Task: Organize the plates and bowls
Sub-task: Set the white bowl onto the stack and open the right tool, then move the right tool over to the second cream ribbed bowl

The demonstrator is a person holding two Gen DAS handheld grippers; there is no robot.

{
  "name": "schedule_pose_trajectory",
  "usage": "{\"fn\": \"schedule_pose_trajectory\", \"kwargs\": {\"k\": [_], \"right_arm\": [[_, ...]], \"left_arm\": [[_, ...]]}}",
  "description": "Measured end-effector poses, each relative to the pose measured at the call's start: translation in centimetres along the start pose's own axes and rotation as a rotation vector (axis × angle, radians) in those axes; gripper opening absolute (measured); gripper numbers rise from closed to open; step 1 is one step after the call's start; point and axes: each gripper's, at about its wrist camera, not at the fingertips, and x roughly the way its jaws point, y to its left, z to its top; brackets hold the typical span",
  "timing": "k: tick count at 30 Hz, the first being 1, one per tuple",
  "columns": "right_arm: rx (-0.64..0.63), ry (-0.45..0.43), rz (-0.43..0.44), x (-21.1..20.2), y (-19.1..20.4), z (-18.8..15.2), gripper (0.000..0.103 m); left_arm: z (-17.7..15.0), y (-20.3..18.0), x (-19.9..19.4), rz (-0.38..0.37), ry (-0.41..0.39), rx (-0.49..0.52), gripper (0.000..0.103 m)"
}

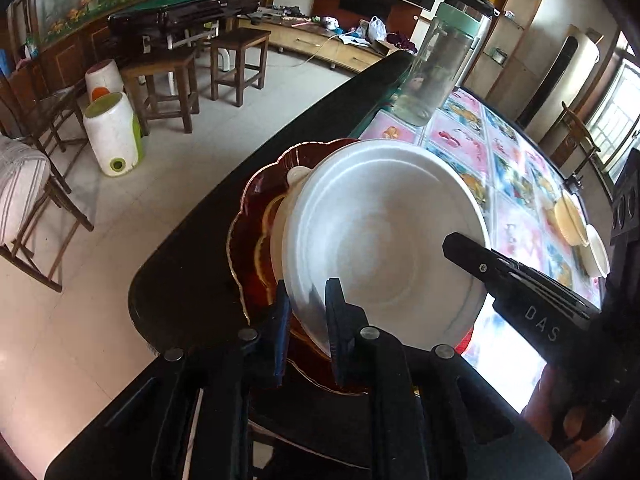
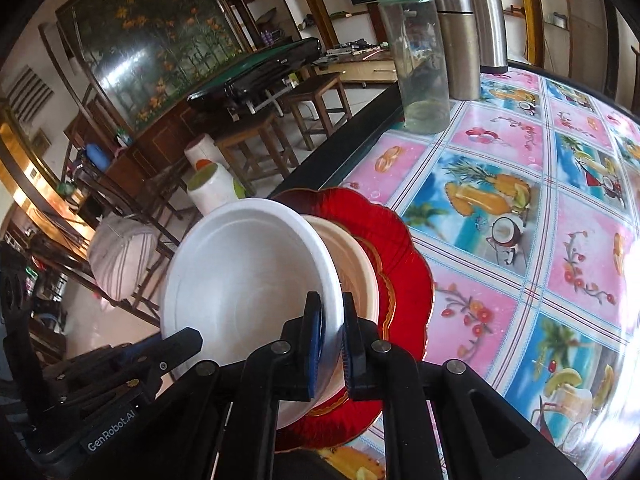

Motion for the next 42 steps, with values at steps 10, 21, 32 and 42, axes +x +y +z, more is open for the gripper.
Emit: {"fn": "schedule_pose_trajectory", "kwargs": {"k": [10,21,32,42], "right_arm": [[-0.039,-0.107,-0.018,-1.6,0.2,0.2,0.04],[0.008,-0.262,-0.025,-6.3,-4.7,0.0,0.044],[0.191,-0.3,-0.161,-10.7,-16.6,-2.4,0.044],[0.415,-0.311,-0.28,-14.5,-30.1,-7.3,0.044]], "left_arm": [[-0.4,-0.2,-1.6,0.093,-0.059,0.064,0.019],[-1.8,-3.4,-7.1,0.157,-0.298,0.179,0.064],[-5.8,-16.8,-2.7,-0.071,-0.111,0.536,0.068],[-9.6,-26.6,2.4,-0.141,0.079,0.685,0.068]]}}
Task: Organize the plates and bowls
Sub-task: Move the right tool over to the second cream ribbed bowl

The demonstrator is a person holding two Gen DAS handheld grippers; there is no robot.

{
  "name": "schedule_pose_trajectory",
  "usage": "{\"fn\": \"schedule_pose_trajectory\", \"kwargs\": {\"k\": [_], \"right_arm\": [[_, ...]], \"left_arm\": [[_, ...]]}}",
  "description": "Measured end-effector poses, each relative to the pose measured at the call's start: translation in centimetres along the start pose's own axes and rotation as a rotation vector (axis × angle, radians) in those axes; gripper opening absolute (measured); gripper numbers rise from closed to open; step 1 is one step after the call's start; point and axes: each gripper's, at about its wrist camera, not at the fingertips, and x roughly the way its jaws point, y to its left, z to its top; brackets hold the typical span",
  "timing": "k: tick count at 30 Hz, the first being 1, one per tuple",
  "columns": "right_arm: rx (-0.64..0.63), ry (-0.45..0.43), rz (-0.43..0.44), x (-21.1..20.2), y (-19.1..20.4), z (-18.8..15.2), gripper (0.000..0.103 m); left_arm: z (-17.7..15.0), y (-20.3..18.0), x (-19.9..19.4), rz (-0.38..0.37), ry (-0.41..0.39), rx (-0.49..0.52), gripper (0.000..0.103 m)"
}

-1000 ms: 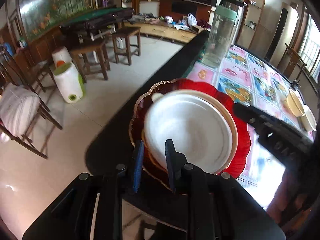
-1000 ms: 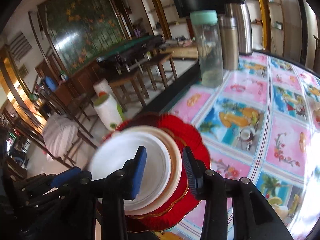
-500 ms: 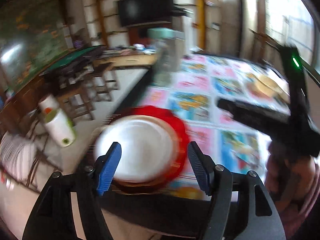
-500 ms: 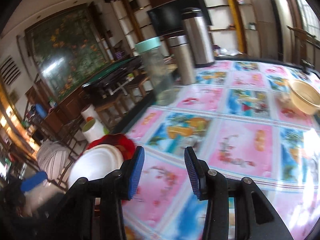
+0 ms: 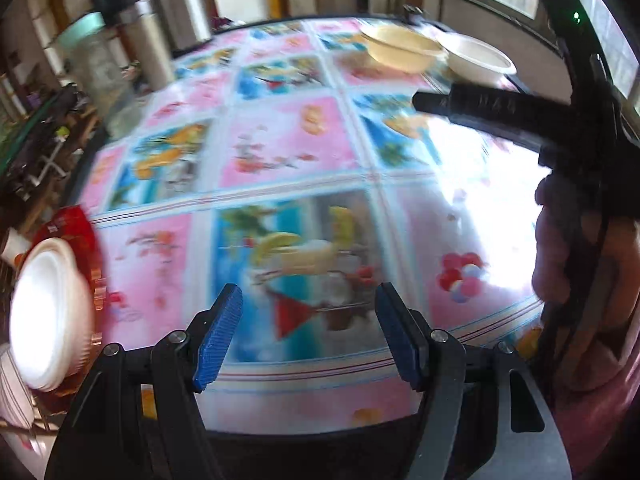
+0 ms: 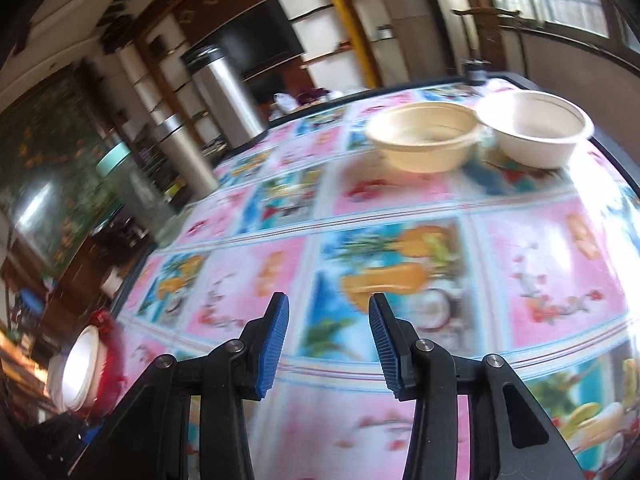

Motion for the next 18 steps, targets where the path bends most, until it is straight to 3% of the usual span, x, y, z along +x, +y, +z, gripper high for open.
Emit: {"fn": "schedule_pose_trajectory", "kwargs": {"k": [3,5,11,18], "right_arm": [[0.08,0.02,-0.058,0.1,-3.2,0.0,0.047],[0.126,0.022,-0.046,-0.1,-4.2,0.2,0.046],[0.088,0.006,-0.047,-0.7,-3.0,0.0,0.046],[0.088,0.025,-0.042,-0.4,-2.8,-0.2,0.046]], "left_arm": [[0.2,-2.2,1.3,-0.011,0.032,0.04,0.068],[0.1,-3.4,1.7,-0.019,0.052,0.059,0.068],[0.3,-4.9,2.5,-0.028,0.063,0.085,0.068],[0.8,-4.2,3.0,-0.036,0.061,0.062,0.068]]}}
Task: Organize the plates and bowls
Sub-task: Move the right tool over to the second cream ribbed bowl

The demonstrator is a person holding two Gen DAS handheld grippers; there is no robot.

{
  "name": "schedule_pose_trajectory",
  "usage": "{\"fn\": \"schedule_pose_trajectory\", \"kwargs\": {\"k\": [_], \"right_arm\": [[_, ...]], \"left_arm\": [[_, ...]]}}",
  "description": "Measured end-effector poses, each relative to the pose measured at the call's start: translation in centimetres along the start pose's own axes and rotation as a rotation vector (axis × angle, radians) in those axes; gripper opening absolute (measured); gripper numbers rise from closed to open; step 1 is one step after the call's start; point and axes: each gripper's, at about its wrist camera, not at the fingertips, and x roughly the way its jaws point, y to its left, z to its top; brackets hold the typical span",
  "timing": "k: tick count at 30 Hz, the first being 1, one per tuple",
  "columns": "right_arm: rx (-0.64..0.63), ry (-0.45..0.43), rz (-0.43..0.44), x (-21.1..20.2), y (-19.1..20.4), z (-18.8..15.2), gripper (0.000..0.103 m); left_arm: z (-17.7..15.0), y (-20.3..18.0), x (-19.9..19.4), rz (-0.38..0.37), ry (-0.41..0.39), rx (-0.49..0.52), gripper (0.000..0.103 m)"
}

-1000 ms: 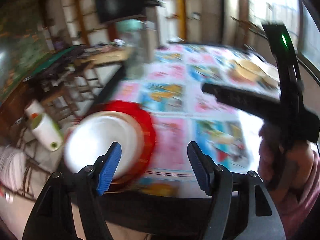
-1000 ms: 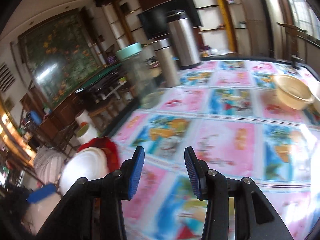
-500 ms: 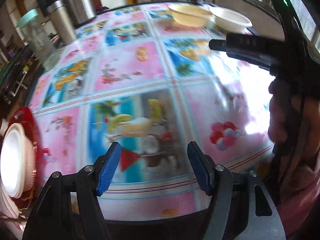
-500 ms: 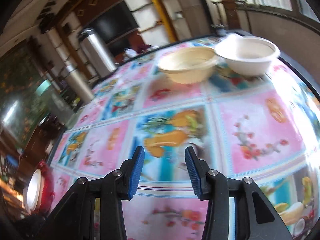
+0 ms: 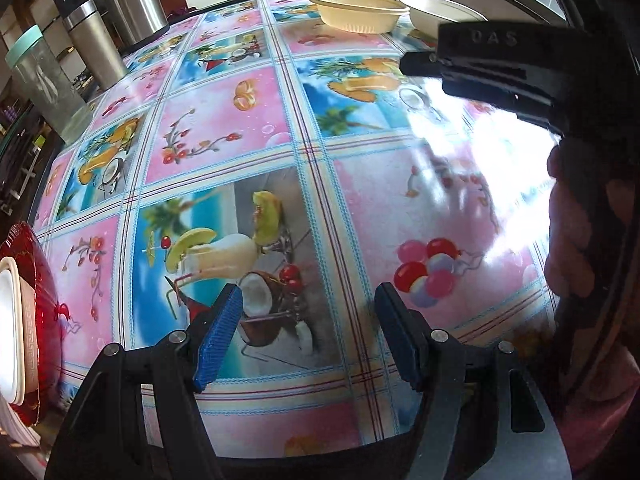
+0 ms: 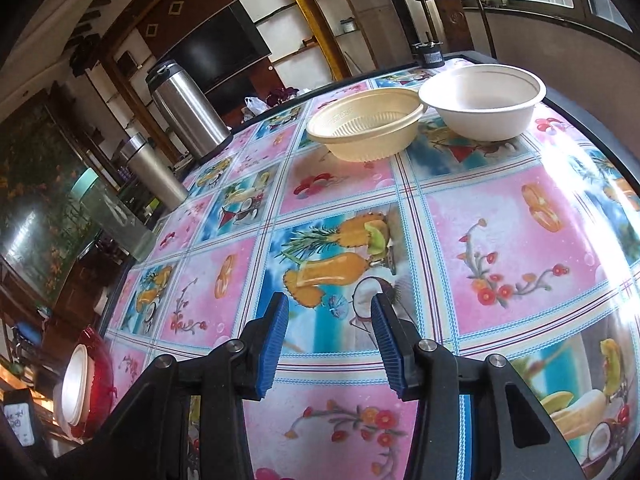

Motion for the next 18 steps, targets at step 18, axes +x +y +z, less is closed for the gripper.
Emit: {"fn": "schedule_pose_trajectory", "kwargs": {"k": [18], "right_arm": [[-0.024,0.013,-0.036,1.0,0.6,-0.3,0.047]], "left_arm": [[0.3,3.3,0.5,-0.063,-0.043,-0.086,0.07]]}}
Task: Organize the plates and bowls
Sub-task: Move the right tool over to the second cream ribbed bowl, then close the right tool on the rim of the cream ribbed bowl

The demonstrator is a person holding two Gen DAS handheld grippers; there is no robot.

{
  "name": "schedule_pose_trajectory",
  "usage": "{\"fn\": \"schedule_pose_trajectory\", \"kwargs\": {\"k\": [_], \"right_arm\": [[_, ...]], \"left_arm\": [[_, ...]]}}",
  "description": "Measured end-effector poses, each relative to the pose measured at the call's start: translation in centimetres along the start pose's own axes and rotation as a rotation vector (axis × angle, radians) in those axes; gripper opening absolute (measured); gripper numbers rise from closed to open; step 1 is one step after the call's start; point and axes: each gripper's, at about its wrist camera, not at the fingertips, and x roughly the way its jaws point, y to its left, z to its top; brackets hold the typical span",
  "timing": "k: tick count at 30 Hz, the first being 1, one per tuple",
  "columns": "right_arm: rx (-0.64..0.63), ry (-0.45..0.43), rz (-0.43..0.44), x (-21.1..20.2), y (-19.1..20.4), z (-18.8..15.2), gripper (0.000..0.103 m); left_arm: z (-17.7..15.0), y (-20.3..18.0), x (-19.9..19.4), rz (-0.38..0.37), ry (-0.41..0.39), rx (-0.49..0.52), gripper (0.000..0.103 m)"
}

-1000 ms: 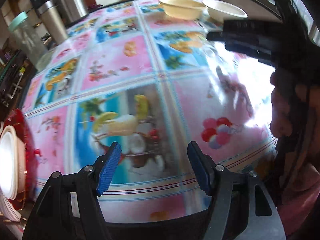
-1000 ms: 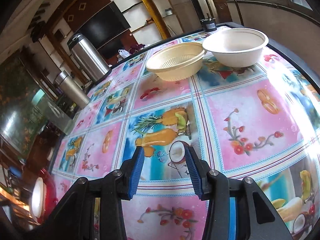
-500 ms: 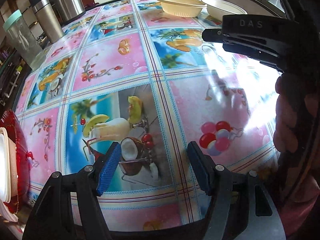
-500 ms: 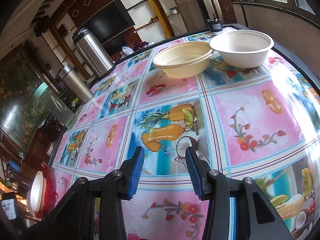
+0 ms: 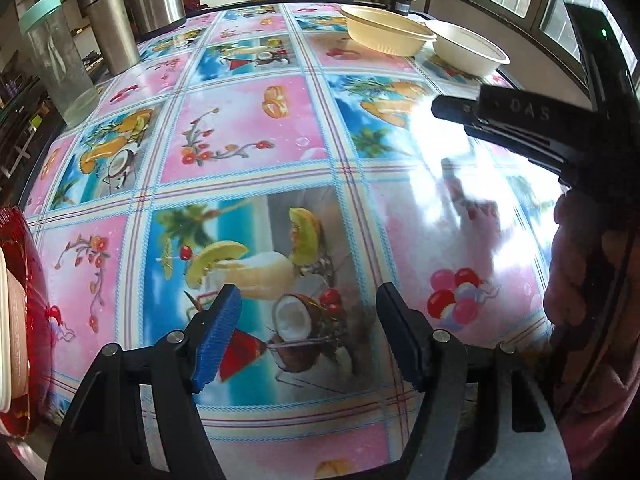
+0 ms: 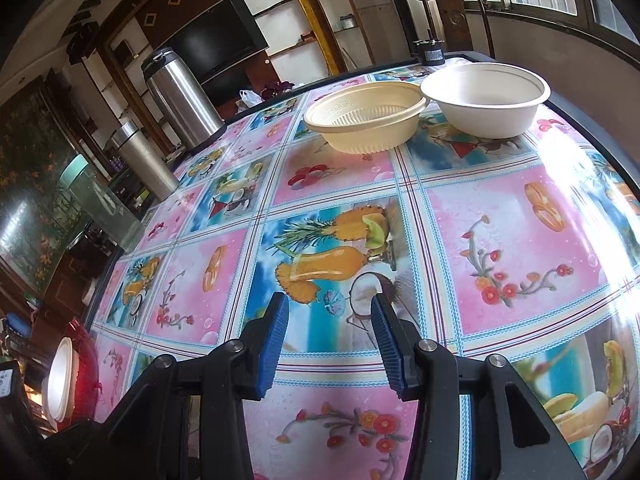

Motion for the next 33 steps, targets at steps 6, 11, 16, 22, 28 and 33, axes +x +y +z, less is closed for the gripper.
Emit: {"fn": "schedule_pose_trajectory", "kwargs": {"k": [6,11,16,22,28,33], "right_arm": [[0.037,0.067,0.009,1.9,0.2,2.5,0.046],[0.014,0.005,-0.043,2.2,2.0,7.8,0.046],[0.07,-0.083,-0.014,2.6,1.9,11.4,0.046],[0.245,-0.103,0.049,3.5,-3.7,12.3,0.047],[0.367,-0.145,0.042,3.1,-8.3,12.7,0.047],[0.404,-0.137,0.103,3.8,-9.2,13.5,0.047]], "left_arm": [[2.0,1.8,-0.9,0.037,-0.028,-0.012,0.07],[6.1,2.6,-2.1,0.077,-0.097,-0.032,0.07],[12.1,3.9,-2.4,0.074,-0.13,-0.095,0.07],[19.8,3.7,1.4,0.073,-0.079,-0.143,0.07],[26.5,1.7,8.4,-0.023,0.051,-0.277,0.069],[28.9,-0.1,11.8,-0.069,0.113,-0.365,0.069]]}}
